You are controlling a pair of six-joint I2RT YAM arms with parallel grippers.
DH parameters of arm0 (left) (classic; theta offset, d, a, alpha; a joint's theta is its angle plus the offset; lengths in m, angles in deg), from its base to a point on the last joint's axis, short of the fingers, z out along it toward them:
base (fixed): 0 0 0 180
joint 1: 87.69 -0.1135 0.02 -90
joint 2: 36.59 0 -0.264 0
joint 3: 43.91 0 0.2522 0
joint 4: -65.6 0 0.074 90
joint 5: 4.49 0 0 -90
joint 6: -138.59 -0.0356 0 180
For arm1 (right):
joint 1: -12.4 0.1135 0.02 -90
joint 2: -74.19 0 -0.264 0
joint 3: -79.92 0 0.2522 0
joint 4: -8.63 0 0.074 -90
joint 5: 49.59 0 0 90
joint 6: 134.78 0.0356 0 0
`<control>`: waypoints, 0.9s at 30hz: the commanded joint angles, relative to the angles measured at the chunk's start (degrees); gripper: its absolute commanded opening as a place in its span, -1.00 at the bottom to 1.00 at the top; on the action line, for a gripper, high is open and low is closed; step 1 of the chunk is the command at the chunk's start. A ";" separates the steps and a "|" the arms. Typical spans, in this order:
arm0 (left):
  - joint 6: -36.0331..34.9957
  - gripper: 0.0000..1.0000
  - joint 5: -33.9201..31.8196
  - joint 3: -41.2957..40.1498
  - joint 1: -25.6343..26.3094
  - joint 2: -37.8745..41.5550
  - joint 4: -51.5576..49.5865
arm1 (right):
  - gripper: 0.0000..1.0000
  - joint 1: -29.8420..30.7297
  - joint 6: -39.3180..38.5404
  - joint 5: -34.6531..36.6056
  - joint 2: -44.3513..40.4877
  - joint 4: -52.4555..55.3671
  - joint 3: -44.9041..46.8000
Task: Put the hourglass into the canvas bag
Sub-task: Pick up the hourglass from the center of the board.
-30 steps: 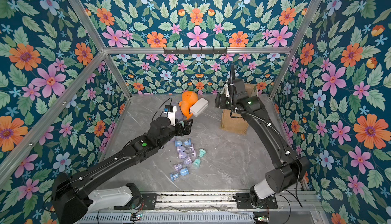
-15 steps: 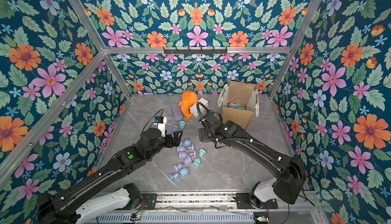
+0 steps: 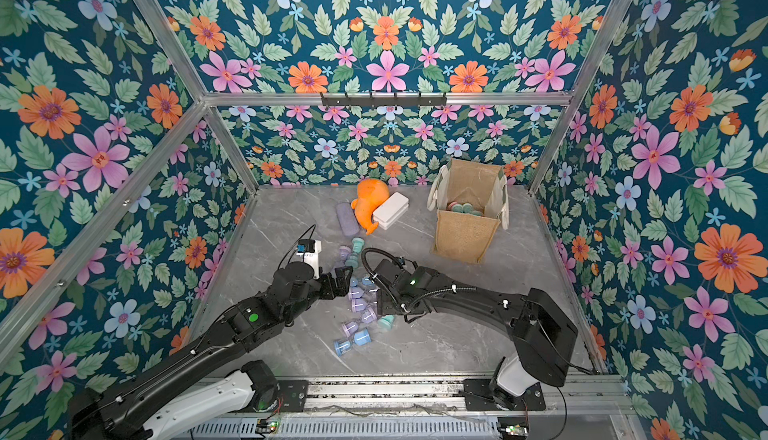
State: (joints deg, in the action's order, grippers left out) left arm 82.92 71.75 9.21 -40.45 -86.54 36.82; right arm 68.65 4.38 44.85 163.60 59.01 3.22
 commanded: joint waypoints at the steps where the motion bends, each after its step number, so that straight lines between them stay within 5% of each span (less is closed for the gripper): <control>1: 1.03 1.00 -1.18 -0.35 0.03 0.44 0.39 | 0.57 0.57 4.16 -0.90 1.31 -2.40 0.69; 27: 1.20 1.00 -1.58 -0.95 -0.01 0.82 0.49 | 0.56 2.96 5.49 0.60 10.18 2.88 0.84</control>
State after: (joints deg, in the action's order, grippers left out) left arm 84.23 70.77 8.24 -40.45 -85.84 36.84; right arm 71.43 8.80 43.78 174.11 58.64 3.94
